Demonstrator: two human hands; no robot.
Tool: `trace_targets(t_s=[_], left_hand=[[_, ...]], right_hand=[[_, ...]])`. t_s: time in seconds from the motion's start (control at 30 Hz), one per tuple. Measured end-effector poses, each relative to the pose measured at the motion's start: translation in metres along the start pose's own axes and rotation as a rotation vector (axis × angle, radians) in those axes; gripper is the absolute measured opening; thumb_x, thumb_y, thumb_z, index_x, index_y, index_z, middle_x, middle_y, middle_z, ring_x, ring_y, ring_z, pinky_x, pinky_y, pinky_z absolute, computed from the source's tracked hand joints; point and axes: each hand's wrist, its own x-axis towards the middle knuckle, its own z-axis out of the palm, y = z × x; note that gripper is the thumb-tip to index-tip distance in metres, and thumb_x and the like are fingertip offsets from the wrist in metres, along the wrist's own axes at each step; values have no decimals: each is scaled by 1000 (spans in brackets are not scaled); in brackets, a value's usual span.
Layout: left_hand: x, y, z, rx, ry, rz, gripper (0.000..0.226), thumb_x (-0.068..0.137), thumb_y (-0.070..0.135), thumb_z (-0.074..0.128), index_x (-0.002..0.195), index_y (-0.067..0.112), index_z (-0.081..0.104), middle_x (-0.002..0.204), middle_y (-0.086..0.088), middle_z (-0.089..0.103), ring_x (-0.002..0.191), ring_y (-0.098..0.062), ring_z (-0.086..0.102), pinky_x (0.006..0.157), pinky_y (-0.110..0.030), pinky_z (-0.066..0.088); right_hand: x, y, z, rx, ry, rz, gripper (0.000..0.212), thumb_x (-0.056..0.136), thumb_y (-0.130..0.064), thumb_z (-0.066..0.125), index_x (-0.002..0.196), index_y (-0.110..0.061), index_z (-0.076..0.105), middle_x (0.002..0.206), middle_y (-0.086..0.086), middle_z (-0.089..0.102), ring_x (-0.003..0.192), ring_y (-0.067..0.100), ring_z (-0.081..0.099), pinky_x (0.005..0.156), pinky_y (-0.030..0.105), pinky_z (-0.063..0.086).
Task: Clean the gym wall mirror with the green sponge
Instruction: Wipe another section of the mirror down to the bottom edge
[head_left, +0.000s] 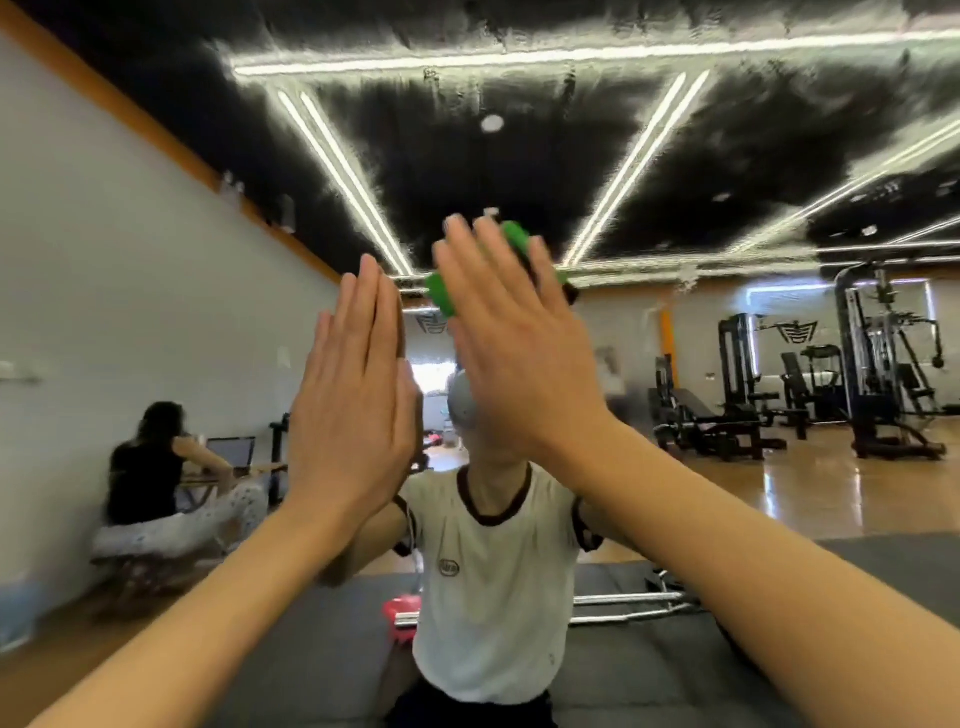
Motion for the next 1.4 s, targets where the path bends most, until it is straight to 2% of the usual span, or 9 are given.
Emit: trace_targets(t_s=[0.1,0.23,0.33,0.47,0.6,0.83,1.1,1.27,1.4], left_hand=[[0,-1,-1,5,-8,9,62,104,27,22,161,3,13,170,-10,8,157,-20,3,125,-25,-6],[0,0,-2,-8,-32,5,62,105,27,22,161,4,11,170,-9,7,157,-21,4,126,-26,-5],[1,0,-6,-8,-55,7,62,105,27,23,161,5,9,170,-8,5,157,-17,0,125,-24,-7],[-5,14,-5,-19,-94,61,63,105,25,27,162,6,8,170,-7,2,157,-18,-1,125,-25,-8],[-13,26,8,-1,-90,95,63,104,25,27,161,5,13,170,-9,5,157,-20,2,126,-27,-6],[-12,25,9,-4,-86,96,62,104,26,26,161,4,13,170,-10,7,157,-19,1,126,-27,-5],[-13,25,7,-25,-90,113,62,104,26,25,160,1,17,169,-12,10,157,-23,5,126,-27,-4],[-14,26,7,-43,-85,115,61,105,25,27,160,2,15,170,-11,8,156,-20,2,125,-25,-7],[-15,25,8,-45,-69,120,62,105,26,25,161,3,13,170,-9,6,157,-20,2,125,-26,-6]], right_hand=[[-20,49,-13,-15,-52,-65,55,106,-29,30,156,-6,29,164,13,26,153,27,19,125,42,6],[-65,130,-45,-24,-13,431,57,107,-30,22,158,-4,24,166,14,18,155,29,11,126,46,2],[-51,109,-36,-56,83,610,59,106,-30,19,159,-4,20,167,14,15,155,29,9,126,49,2],[-84,40,-20,33,9,257,60,102,-11,49,157,-3,25,166,14,19,154,29,12,127,44,0],[-150,38,-30,158,-15,-31,46,103,-20,51,145,-2,46,154,16,42,149,31,31,125,47,19],[-27,109,-37,130,92,280,48,107,-28,36,148,-5,46,156,11,43,150,29,27,125,40,0],[-151,64,-40,-3,-41,-24,45,102,-10,51,146,0,43,152,19,44,146,32,33,126,42,17],[-43,82,-32,-9,20,260,50,105,-22,33,149,0,41,156,18,40,149,34,30,126,42,12],[-123,60,-36,13,10,190,45,108,-19,36,148,0,43,155,17,42,149,32,31,124,47,22]])
